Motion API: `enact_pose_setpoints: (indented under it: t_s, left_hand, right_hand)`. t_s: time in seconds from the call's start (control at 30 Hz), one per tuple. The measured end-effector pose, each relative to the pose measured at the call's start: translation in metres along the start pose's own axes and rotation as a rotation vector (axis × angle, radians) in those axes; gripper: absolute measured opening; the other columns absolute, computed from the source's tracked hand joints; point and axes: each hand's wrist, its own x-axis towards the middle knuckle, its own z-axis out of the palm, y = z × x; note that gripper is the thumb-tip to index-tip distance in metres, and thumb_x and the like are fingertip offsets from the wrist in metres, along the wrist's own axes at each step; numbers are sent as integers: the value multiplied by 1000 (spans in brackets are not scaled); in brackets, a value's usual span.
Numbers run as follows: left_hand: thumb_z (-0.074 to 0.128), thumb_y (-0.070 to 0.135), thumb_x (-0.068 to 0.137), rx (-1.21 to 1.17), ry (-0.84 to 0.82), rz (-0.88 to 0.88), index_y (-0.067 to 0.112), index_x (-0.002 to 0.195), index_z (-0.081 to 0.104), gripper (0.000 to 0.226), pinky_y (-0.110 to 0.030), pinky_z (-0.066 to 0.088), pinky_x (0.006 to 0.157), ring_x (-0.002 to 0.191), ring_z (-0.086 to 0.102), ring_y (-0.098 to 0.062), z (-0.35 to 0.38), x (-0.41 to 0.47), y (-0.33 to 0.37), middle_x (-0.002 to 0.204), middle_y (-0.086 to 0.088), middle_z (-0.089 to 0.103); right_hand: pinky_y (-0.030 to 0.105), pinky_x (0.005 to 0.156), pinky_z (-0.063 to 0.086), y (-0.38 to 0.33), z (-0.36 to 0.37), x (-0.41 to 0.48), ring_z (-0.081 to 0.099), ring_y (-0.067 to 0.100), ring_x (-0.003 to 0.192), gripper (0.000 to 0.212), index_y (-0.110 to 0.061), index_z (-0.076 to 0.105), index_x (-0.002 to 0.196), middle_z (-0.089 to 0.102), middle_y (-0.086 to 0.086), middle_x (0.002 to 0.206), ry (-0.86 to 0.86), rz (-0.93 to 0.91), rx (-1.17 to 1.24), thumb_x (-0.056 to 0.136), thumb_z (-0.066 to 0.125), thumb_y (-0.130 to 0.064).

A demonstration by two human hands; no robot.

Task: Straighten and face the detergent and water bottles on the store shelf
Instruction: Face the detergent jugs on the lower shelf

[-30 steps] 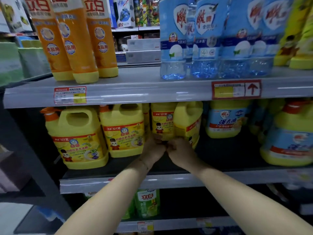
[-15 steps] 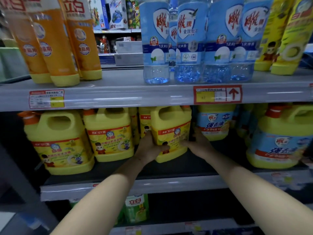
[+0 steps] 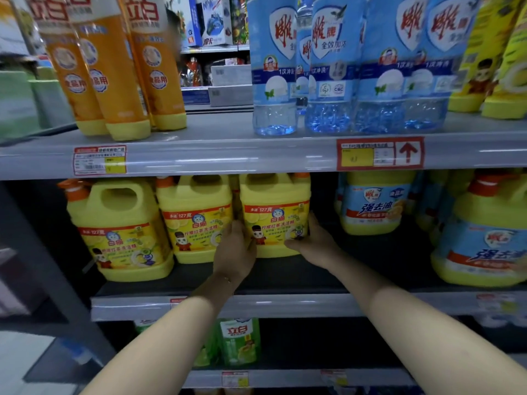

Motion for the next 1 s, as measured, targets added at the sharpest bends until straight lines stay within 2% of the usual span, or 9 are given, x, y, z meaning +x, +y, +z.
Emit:
enact_pose_setpoints:
  t_s: [0.1,0.23,0.4,0.47,0.57,0.67,0.83,0.93,1.0]
  left_hand:
    - [61,18,87,49,-37,107,13,97,51,14,-35,51,68,89,59,-25,5,-4,3,104,-7,58]
    - [62,19,85,86,-121,263,15,101,53,18,-31,49,66,81,60,-24,18,-4,25,101,-3,61]
    - [64,20,85,4,-260,391,15,103,55,20,-27,46,65,77,57,-18,52,0,74,95,-1,61]
    - [66,21,84,-79,-360,419,14,108,54,28,-22,46,68,82,58,-15,73,-2,99,96,2,58]
    - [72,21,83,-236,-583,405,14,114,53,37,-1,39,71,93,55,-6,107,-8,137,102,9,55]
    - [78,27,77,-361,-741,402,14,119,55,50,-18,48,91,104,58,-3,143,-9,175,116,10,61]
    - [72,19,80,-548,-678,340,9,130,46,56,-22,44,88,110,54,-11,180,-21,251,118,2,56]
    - [78,6,75,-687,-621,250,10,138,40,73,-18,41,83,108,52,-11,185,-24,272,121,1,55]
    - [85,6,65,-737,-654,213,11,136,41,84,-28,47,89,112,56,-16,188,-22,268,127,-2,58]
  right_hand:
    - [25,84,41,0,-3,-3,56,24,117,55,-13,42,135,59,7,126,120,-15,-61,86,68,-16]
    - [23,75,40,3,-17,-9,56,16,100,35,-6,55,118,59,4,107,175,-74,-212,88,67,-20]
    - [31,79,51,16,-57,-30,64,18,90,13,-11,65,100,69,7,97,223,-172,-311,88,62,-15]
    - [30,71,49,23,-80,-42,63,16,82,5,-16,64,87,68,3,87,268,-188,-354,88,59,-17]
    - [27,68,48,29,-117,-64,63,19,81,14,-12,65,85,69,4,86,339,-173,-456,90,57,-22]
    - [32,76,52,36,-155,-86,62,23,89,17,-19,65,101,69,3,97,371,-76,-551,90,56,-28]
    - [31,66,50,61,-207,-116,64,26,85,19,-27,62,89,66,0,90,472,4,-538,78,50,-36]
    - [36,73,55,71,-229,-127,64,27,91,26,-21,66,106,67,2,102,524,88,-553,83,55,-27]
    - [40,73,55,77,-236,-130,63,29,89,23,-19,63,105,65,5,102,603,70,-561,86,54,-26]
